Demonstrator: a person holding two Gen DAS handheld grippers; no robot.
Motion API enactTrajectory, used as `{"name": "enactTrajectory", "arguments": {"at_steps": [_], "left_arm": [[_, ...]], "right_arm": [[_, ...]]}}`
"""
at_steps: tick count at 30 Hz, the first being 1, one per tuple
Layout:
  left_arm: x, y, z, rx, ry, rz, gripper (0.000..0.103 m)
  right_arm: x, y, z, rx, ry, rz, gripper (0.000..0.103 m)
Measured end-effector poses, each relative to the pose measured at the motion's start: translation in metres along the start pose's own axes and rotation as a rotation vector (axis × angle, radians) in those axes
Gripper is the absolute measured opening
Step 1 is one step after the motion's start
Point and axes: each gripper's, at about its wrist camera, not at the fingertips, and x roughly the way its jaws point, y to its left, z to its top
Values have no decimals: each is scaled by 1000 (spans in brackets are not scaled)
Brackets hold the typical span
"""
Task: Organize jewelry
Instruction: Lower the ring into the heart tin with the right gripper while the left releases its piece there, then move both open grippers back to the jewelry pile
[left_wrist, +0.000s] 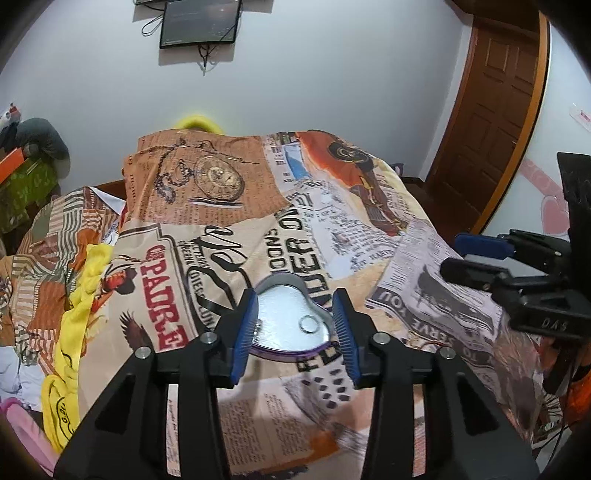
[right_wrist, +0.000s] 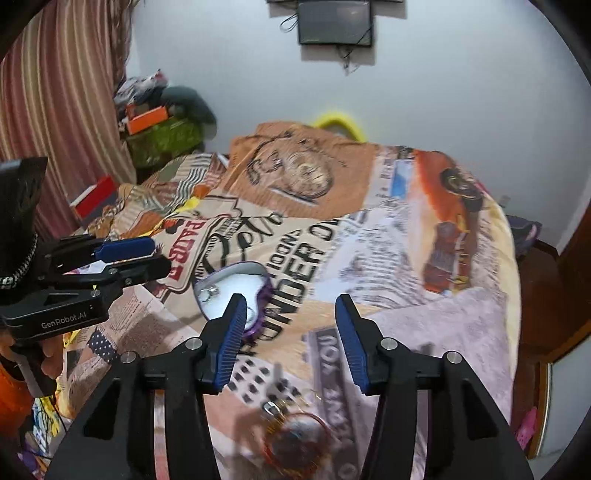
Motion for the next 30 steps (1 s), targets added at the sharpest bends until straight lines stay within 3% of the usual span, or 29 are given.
{"name": "enactTrajectory", "arguments": {"at_steps": [13,19,30], "left_arm": [[26,-47,-28,69,121,-37,44],[40,-69,-48,98,187,-92,44],[61,-90,-66,142,243,-121,42]], "right_arm": [[-16,-35,-49,23,55,-47,46],[-14,-44,-69,35,87,-46,46],[-2,-51,-95,50,134,-38,46]]}}
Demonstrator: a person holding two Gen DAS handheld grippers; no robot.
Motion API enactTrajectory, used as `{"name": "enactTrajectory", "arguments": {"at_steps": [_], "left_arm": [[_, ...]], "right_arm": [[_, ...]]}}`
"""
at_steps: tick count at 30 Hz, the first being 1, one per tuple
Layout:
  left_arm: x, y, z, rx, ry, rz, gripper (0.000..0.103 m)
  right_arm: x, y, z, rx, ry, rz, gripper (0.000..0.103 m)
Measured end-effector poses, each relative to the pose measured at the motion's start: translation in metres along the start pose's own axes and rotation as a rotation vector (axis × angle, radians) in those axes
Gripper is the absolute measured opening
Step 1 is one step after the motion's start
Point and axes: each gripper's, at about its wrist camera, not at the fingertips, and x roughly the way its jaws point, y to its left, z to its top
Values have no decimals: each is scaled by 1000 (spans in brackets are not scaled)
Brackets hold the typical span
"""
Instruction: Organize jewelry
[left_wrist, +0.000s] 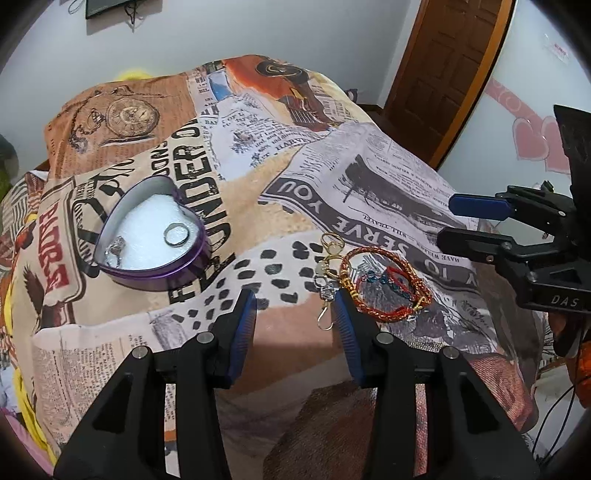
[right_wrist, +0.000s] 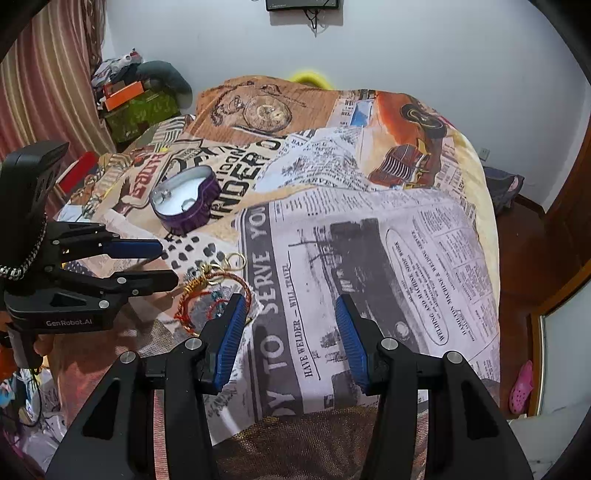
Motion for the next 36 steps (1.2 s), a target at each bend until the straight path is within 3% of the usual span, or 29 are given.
{"name": "enactTrajectory", "arguments": {"at_steps": [4,8,13,15,19,22,31,36], "left_arm": [[4,-8,-2,36,1,-31,27],[8,-15,-7,78,-11,-30,18],[10,-16,-7,61,-18,-55,4],[9,-15,-8,57,-22,-55,3],[5,-15,-10,52,-33,-47,1],[1,-12,-13,39,-38,-51,1],[-8,3,-19,-5,-51,-55,1],[-12,7,-20,-22,-62,-52,1]], "right_arm": [[0,-2,-2,30,-8,25,46],[-3,1,-5,35,-28,54,46],[-2,12,-7,0,-36,91,46],[0,19,-7,-22,-35,109,46],[6,31,-3,-65,-25,135,26],[12,38,0,-94,-11,149,19],[37,46,0,-146,57,120,16],[36,48,1,-149,53,106,7]]}}
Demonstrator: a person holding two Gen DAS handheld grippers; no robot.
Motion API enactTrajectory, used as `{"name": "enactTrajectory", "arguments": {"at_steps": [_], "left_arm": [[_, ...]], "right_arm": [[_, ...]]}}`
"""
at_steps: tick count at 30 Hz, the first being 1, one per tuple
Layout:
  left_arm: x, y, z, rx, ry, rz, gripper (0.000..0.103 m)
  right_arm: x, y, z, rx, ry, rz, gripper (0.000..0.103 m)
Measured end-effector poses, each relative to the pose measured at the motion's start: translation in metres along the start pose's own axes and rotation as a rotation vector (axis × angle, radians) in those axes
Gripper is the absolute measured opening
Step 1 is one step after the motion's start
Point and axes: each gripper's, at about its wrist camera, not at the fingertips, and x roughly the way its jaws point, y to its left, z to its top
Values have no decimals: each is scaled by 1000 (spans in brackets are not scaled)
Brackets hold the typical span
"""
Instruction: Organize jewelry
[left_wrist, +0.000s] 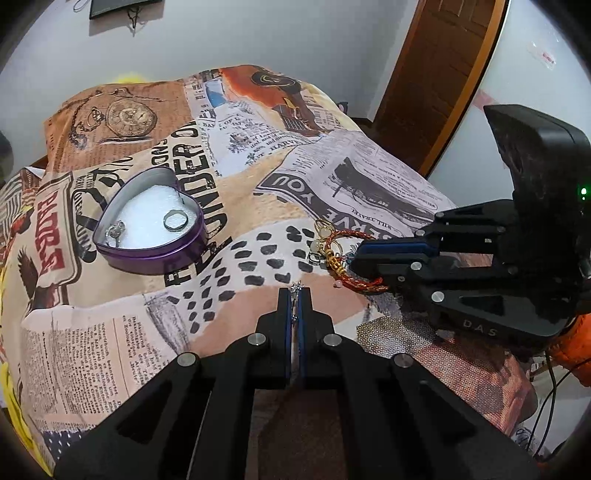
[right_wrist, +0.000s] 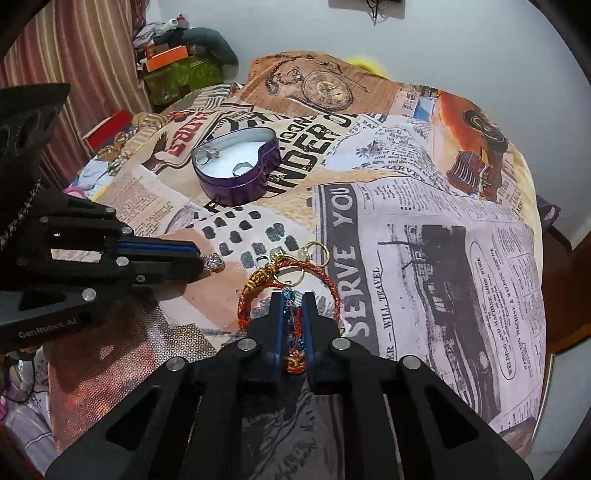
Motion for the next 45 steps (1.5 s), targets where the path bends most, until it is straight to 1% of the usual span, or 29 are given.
{"name": "enactTrajectory", "arguments": {"at_steps": [4,6,15,26,34,39,45], "left_arm": [[-8,0,2,-3,-19,2,1],[-14,1,3,-1,-33,7,1],[-45,4,14,-10,-108,32,1],[-83,21,28,-15,-203,90,1],[-97,43,37,-29,-245,142,1],[-98,59,43,-38,-253,167,1],[-93,80,51,-57,-260,178,1]], "right_arm": [[-8,-7,5,51,-14,33,7],[-18,-11,9,70,-40,37,7],[-65,-4,35,62,-160,10,7],[-98,9,71,55,-286,10,7],[-98,22,98,30,-334,8,7],[-91,32,115,12,-354,21,7],[-78,39,133,13,-361,48,7]]}}
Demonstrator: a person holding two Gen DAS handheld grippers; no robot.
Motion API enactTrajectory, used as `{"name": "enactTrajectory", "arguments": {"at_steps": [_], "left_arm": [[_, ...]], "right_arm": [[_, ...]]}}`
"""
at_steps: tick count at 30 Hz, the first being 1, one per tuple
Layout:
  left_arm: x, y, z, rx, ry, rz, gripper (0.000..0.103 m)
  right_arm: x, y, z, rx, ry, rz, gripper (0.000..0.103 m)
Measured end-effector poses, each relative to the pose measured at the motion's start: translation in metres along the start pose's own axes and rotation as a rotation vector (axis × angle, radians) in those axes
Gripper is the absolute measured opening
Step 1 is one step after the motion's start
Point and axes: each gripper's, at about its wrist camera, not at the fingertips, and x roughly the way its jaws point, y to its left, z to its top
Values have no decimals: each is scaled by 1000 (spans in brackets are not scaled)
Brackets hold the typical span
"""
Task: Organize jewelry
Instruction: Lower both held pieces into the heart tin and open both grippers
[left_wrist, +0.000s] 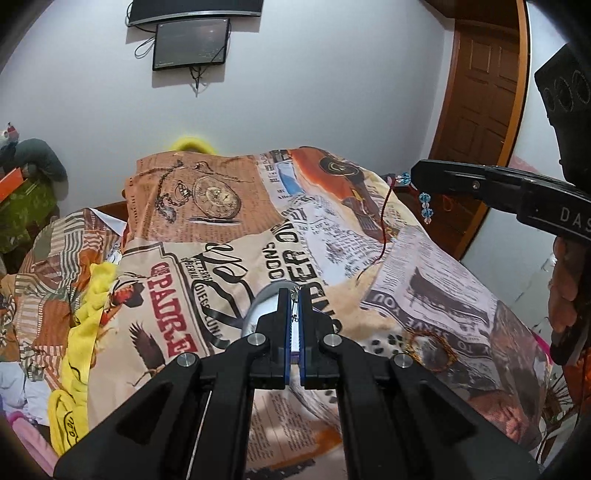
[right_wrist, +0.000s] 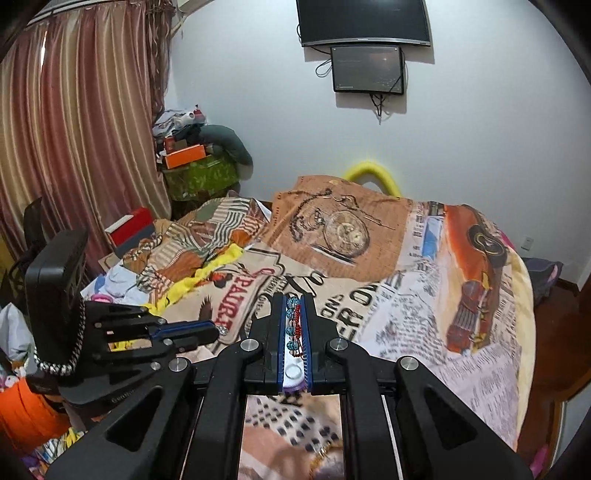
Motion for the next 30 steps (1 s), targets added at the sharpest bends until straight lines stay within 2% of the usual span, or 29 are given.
{"name": "enactTrajectory", "arguments": {"at_steps": [9,18,26,30], "left_arm": [[28,20,-3,-20,33,3,1],[64,34,-15,-45,111,8,1],[91,43,-26,-89,180,-31,1],[99,40,-29,-76,202,-44,1]], "right_arm": [[43,2,-2,15,57,26,7],[88,-1,-17,40,170,29,7],[122,-7,-34,55,275,40,7],[136,-12,-39,82,332,57,7]]}}
